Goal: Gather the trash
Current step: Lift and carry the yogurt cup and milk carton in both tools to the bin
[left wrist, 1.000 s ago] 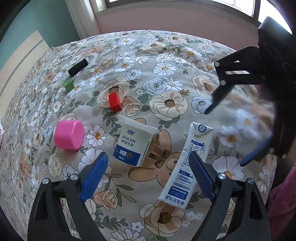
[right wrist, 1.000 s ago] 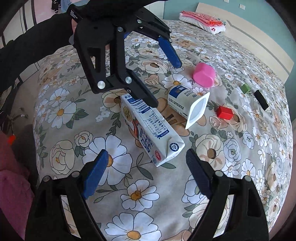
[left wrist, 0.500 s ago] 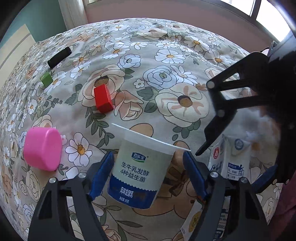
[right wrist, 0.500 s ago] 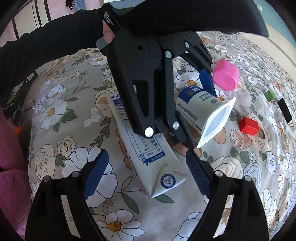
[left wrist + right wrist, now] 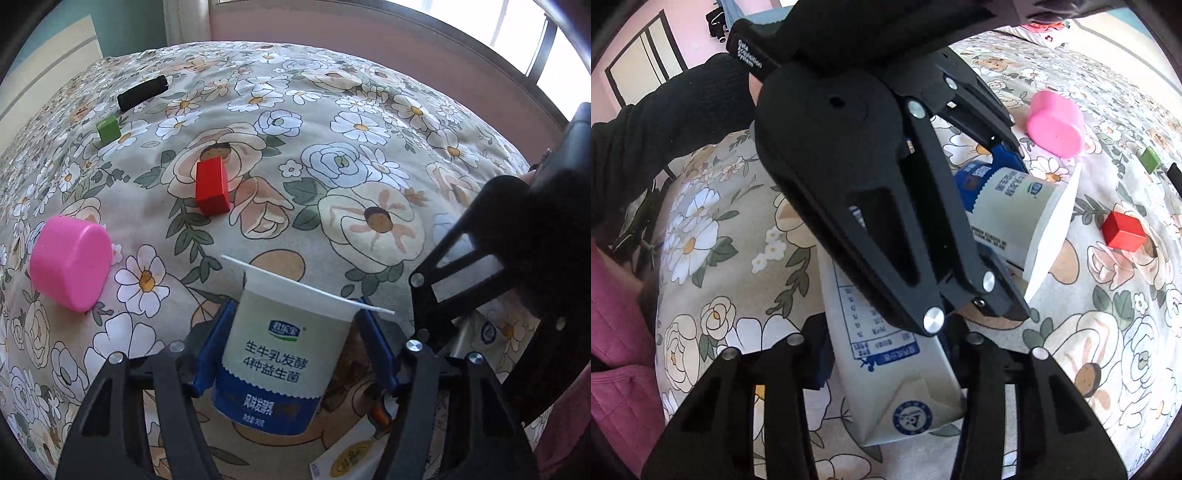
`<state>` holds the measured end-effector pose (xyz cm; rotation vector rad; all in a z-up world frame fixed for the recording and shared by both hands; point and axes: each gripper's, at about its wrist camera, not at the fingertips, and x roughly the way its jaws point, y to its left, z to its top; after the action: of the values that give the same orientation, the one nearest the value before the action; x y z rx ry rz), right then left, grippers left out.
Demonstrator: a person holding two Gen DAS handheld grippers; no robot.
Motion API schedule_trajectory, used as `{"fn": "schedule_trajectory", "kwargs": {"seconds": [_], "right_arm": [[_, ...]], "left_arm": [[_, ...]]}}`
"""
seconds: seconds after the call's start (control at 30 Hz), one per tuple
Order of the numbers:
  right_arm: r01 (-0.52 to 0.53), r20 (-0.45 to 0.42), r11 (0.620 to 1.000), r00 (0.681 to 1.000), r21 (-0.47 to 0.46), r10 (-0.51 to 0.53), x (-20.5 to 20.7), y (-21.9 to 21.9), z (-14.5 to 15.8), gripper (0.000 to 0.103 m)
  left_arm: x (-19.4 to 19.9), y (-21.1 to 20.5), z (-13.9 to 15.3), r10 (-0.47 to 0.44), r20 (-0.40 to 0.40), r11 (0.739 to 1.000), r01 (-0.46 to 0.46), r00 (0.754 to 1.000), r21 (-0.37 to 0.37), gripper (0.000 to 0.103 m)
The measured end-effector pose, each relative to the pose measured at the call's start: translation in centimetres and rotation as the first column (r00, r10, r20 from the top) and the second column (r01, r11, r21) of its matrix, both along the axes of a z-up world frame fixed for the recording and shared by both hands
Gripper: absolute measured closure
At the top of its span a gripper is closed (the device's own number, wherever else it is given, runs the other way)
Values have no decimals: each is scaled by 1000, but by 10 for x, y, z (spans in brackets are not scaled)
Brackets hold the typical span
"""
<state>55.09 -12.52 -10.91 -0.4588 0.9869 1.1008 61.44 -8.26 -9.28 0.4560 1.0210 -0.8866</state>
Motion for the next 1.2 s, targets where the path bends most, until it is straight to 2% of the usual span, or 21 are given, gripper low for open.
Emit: {"fn": "schedule_trajectory", "kwargs": {"seconds": [0.17, 0.27, 0.43, 0.57, 0.63, 0.87, 0.97, 1.07, 1.2], "right_arm": [[54, 31, 998, 998, -13, -53, -10, -2, 5, 66], [79, 31, 997, 996, -9, -79, -21, -5, 11, 66], [116, 52, 993, 992, 3, -116, -46, -10, 32, 66], [149, 91, 988, 984, 26, -151, -70, -18, 65, 66], [170, 119, 984, 978, 45, -174, -84, -21, 86, 67], [205, 248, 973, 942, 109, -226, -141, -23, 175, 67], [216, 294, 968, 924, 129, -245, -168, -21, 211, 67], [208, 352, 969, 904, 130, -241, -202, -14, 238, 67], [193, 391, 970, 889, 148, -237, -250, -10, 270, 67]], "left_arm": [[-10, -1, 7, 72, 38, 997, -72, 997, -1, 36], [-12, 2, 14, 155, 42, 988, -154, 987, -12, 36], [-20, 13, 38, 284, 18, 955, -282, 959, -89, 37], [-39, 20, 73, 369, 61, 924, -359, 928, -130, 37], [-48, 28, 95, 428, 77, 898, -414, 901, -149, 37], [-99, 64, 180, 609, 141, 789, -578, 781, -206, 37], [-134, 77, 216, 664, 202, 746, -625, 719, -229, 37], [-174, 91, 246, 724, 232, 690, -672, 650, -270, 37], [-229, 105, 281, 769, 269, 639, -696, 580, -327, 37]]}}
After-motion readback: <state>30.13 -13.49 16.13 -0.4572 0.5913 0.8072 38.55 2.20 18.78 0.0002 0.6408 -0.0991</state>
